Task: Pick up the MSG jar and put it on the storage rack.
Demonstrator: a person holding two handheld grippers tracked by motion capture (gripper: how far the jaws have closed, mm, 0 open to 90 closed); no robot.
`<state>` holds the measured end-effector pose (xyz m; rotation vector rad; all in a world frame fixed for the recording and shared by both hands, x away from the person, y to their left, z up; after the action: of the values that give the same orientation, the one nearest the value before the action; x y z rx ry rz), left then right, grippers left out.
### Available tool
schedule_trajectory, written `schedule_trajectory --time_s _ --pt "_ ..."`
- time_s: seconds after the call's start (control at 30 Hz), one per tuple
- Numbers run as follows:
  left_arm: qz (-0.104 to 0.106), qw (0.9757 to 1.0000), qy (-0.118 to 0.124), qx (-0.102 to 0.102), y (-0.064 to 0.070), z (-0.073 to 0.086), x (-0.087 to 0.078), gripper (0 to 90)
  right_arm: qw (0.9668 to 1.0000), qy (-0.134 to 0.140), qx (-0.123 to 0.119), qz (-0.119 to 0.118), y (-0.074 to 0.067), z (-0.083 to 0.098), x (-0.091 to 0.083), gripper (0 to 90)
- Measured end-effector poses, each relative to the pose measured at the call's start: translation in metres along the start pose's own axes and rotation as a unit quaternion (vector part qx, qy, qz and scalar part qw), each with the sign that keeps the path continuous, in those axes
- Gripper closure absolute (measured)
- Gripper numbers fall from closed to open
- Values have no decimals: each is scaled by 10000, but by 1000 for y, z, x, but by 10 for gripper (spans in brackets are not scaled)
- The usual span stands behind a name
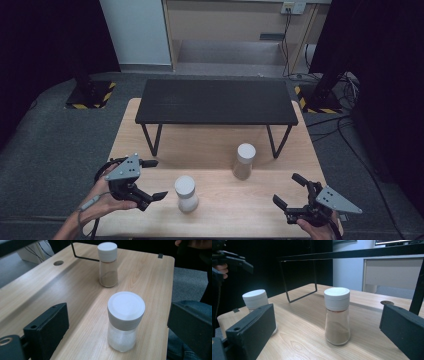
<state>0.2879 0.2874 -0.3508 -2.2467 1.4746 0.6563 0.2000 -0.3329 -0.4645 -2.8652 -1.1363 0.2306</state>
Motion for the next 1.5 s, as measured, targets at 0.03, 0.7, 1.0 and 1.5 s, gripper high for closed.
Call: schedule_trajectory --time_s 0.03,0.7,1.0,1.5 --pt "26 10000 -2 -15 -1 1 3 32 10000 1 0 -2 0 0 0 9" --pt "428 9986 -311 32 -8 4 59 63 10000 3 6 0 0 0 -1 10" --pt "531 9981 -266 189 -6 9 81 132 10000 0 7 13 0 0 -1 10" --pt "477 9986 26 208 -1 20 91 320 10000 6 6 18 0 0 -1 11"
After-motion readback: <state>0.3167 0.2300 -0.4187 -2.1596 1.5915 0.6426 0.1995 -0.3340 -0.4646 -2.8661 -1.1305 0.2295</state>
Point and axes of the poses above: each handheld gripper's, and its own axes: x roughly forward along the jaws, z roughly out of its underside, y roughly to its right, the point moved 6 cm from there along x, roughly forward along the jaws, and after that the axes turned 4 degrees about -y, right-handed, at the moved point
